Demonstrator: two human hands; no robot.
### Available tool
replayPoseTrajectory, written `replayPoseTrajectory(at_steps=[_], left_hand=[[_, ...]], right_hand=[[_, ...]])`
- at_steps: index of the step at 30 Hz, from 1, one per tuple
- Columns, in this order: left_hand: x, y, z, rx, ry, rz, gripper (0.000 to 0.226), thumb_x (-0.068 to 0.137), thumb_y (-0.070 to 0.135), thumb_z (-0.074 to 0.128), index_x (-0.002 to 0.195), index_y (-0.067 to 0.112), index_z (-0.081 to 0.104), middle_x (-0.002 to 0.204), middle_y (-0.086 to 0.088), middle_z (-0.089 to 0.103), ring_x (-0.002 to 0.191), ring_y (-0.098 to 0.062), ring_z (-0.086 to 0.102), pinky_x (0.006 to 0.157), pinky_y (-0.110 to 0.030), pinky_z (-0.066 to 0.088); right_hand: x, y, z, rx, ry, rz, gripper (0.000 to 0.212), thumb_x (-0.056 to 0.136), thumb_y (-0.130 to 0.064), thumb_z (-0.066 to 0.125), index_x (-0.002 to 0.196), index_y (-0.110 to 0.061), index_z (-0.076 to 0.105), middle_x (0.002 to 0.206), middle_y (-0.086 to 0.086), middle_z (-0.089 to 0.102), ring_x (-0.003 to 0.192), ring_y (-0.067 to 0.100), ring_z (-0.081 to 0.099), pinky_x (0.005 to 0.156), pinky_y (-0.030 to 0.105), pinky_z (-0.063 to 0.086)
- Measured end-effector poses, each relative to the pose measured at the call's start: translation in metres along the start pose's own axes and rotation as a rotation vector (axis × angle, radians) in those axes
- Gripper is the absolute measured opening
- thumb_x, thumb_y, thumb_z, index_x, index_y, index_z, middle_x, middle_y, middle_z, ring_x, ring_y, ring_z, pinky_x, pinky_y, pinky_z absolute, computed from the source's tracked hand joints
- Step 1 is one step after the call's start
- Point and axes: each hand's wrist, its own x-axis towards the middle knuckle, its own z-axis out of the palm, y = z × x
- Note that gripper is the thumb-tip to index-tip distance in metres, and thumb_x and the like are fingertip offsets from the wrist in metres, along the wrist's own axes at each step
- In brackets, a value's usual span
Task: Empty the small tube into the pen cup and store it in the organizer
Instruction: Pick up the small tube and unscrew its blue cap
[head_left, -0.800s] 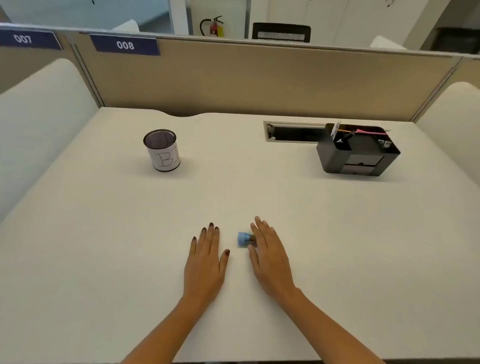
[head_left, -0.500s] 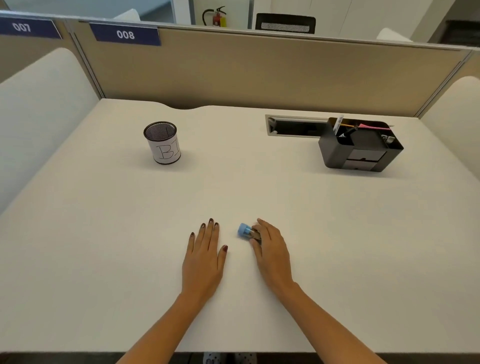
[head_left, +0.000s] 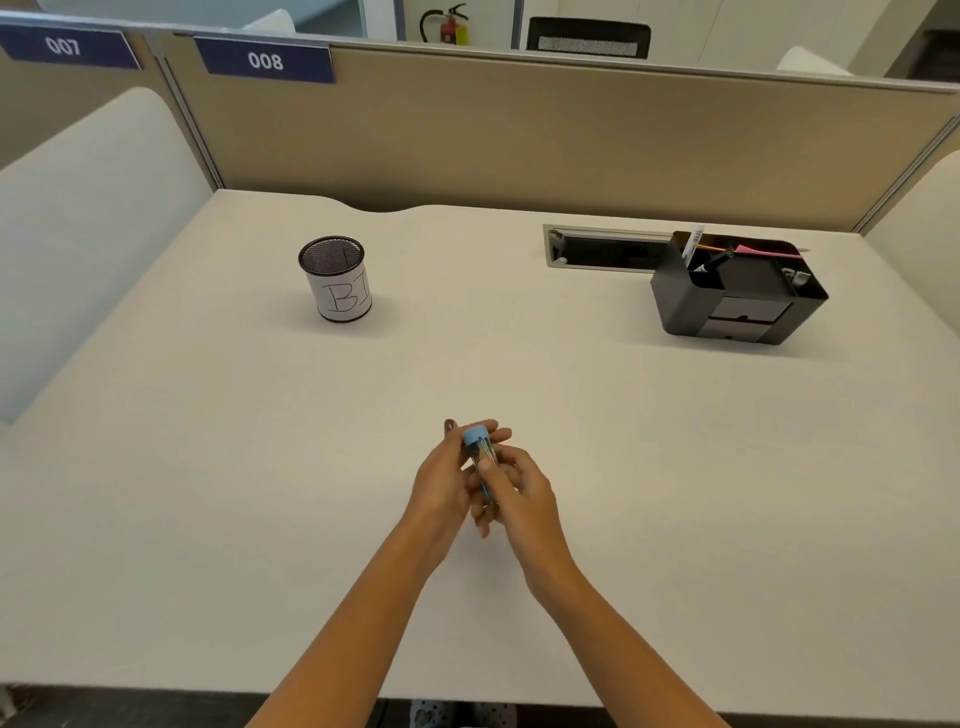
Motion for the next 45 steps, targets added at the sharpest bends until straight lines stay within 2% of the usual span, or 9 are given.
replayPoseTrajectory(at_steps=[4,7,9,16,22,26,33,40,45], left_hand=[[-0.002,0.006,0.004,-0.005,-0.026,0.009,0.043,0.1,0.043,0.035,0.101,0.016,0.068,0.105,-0.009,0.074,0.084,-0.029,0.058,0.04,-0.025,0.038],[-0.001,0.008,0.004,-0.017,-0.076,0.02,0.048,0.099,0.047,0.032,0.097,0.017,0.07,0.097,-0.001,0.077,0.108,-0.023,0.066,0.082,-0.038,0.051],[-0.001,0.011,0.006,-0.012,-0.098,0.035,0.049,0.1,0.046,0.031,0.096,0.017,0.07,0.104,0.001,0.076,0.109,-0.021,0.067,0.093,-0.041,0.05],[-0.002,0.01,0.012,0.084,-0.095,0.119,0.052,0.099,0.048,0.027,0.083,0.026,0.071,0.089,0.001,0.076,0.093,-0.019,0.072,0.07,-0.029,0.058],[0.002,0.01,0.019,0.081,-0.06,0.194,0.054,0.101,0.047,0.024,0.072,0.028,0.066,0.072,0.006,0.075,0.077,-0.014,0.073,0.058,-0.02,0.055],[0.004,0.008,0.022,0.062,-0.04,0.23,0.05,0.1,0.048,0.025,0.077,0.024,0.062,0.069,0.009,0.07,0.071,-0.013,0.067,0.057,-0.018,0.052],[0.004,0.014,0.027,-0.011,0.024,0.196,0.047,0.1,0.048,0.026,0.098,0.019,0.062,0.091,0.002,0.067,0.089,-0.018,0.064,0.069,-0.025,0.05],[0.001,0.025,0.029,0.061,-0.028,0.24,0.05,0.1,0.05,0.024,0.089,0.016,0.06,0.074,0.004,0.071,0.077,-0.019,0.067,0.064,-0.026,0.051],[-0.004,0.031,0.032,0.116,0.008,0.366,0.04,0.1,0.043,0.031,0.099,0.021,0.065,0.098,0.001,0.069,0.084,-0.019,0.066,0.065,-0.027,0.052]], right_hand=[[-0.003,-0.011,0.005,0.152,-0.061,0.01,0.023,0.103,-0.024,0.05,0.111,-0.01,0.066,0.074,0.004,0.063,0.064,0.018,0.061,0.057,0.031,0.053],[-0.003,-0.015,0.004,0.265,-0.08,0.023,0.025,0.103,-0.022,0.049,0.114,-0.012,0.069,0.076,0.0,0.067,0.069,0.014,0.066,0.062,0.028,0.055],[-0.002,-0.017,0.003,0.293,-0.089,0.032,0.026,0.103,-0.022,0.049,0.115,-0.016,0.071,0.079,-0.003,0.071,0.074,0.01,0.069,0.064,0.025,0.056],[0.004,-0.017,0.001,0.119,0.023,-0.008,0.026,0.097,-0.039,0.059,0.113,-0.024,0.072,0.103,-0.001,0.077,0.101,0.011,0.072,0.095,0.039,0.058],[0.005,-0.019,0.004,0.154,0.057,-0.025,0.022,0.097,-0.032,0.06,0.112,-0.023,0.074,0.1,-0.004,0.078,0.101,0.008,0.072,0.097,0.036,0.057],[0.005,-0.021,0.005,0.177,0.042,-0.031,0.023,0.099,-0.028,0.057,0.112,-0.019,0.075,0.097,-0.003,0.076,0.101,0.012,0.072,0.098,0.036,0.057],[0.004,-0.028,0.001,0.17,0.01,-0.046,0.027,0.101,-0.024,0.055,0.121,-0.015,0.071,0.109,0.003,0.076,0.108,0.016,0.071,0.099,0.034,0.056],[0.004,-0.037,0.0,0.225,-0.025,-0.068,0.028,0.101,-0.023,0.054,0.124,-0.017,0.069,0.109,0.006,0.074,0.108,0.016,0.071,0.099,0.034,0.055],[0.007,-0.045,-0.001,0.27,-0.038,-0.081,0.029,0.1,-0.019,0.057,0.127,-0.017,0.064,0.118,0.006,0.073,0.112,0.017,0.069,0.1,0.037,0.055]])
